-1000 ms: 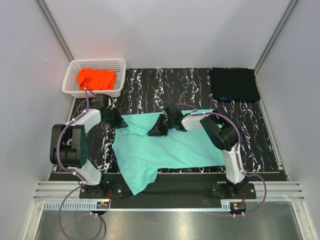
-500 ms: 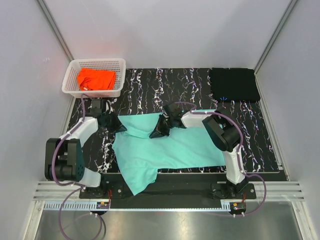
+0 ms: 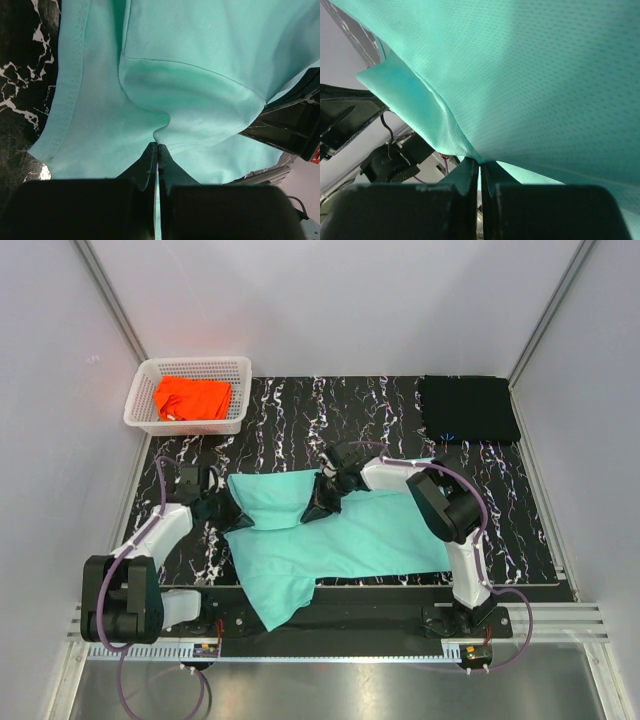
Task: Fold and stack the t-shirts
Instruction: Fold the tshirt
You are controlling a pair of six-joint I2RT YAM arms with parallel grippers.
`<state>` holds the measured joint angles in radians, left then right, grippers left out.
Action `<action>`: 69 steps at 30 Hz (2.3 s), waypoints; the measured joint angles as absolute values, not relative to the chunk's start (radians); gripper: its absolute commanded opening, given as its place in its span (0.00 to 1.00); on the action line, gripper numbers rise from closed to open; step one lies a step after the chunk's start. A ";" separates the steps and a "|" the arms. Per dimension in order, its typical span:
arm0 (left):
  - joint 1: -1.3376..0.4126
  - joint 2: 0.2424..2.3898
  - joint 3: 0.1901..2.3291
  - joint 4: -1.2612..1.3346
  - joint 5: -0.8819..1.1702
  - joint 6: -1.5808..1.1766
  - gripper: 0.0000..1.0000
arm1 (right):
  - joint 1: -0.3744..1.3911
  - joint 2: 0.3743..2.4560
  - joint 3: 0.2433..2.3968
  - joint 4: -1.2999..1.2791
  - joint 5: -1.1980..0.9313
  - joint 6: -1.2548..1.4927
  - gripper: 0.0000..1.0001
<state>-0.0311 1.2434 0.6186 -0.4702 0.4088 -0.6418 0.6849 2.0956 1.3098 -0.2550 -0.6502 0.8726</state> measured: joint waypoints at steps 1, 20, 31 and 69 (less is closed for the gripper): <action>-0.031 1.234 0.611 -0.470 0.411 -0.647 0.00 | 0.684 2.096 1.316 -0.269 -0.657 0.863 0.01; -0.031 1.147 0.552 -0.500 0.446 -0.709 0.00 | 0.658 2.128 1.372 -0.396 -0.790 0.753 0.18; -0.031 1.098 0.560 -0.616 0.482 -0.693 0.45 | 0.577 2.111 1.336 -0.443 -0.867 0.643 0.34; 0.042 1.610 1.051 -0.450 0.414 -0.616 0.23 | 0.586 2.096 1.326 -0.491 -0.776 0.583 0.26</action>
<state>0.0418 1.6100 1.0512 -0.4500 0.4145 -0.6155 0.5861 2.0964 1.3262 -0.4908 -0.7757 0.5835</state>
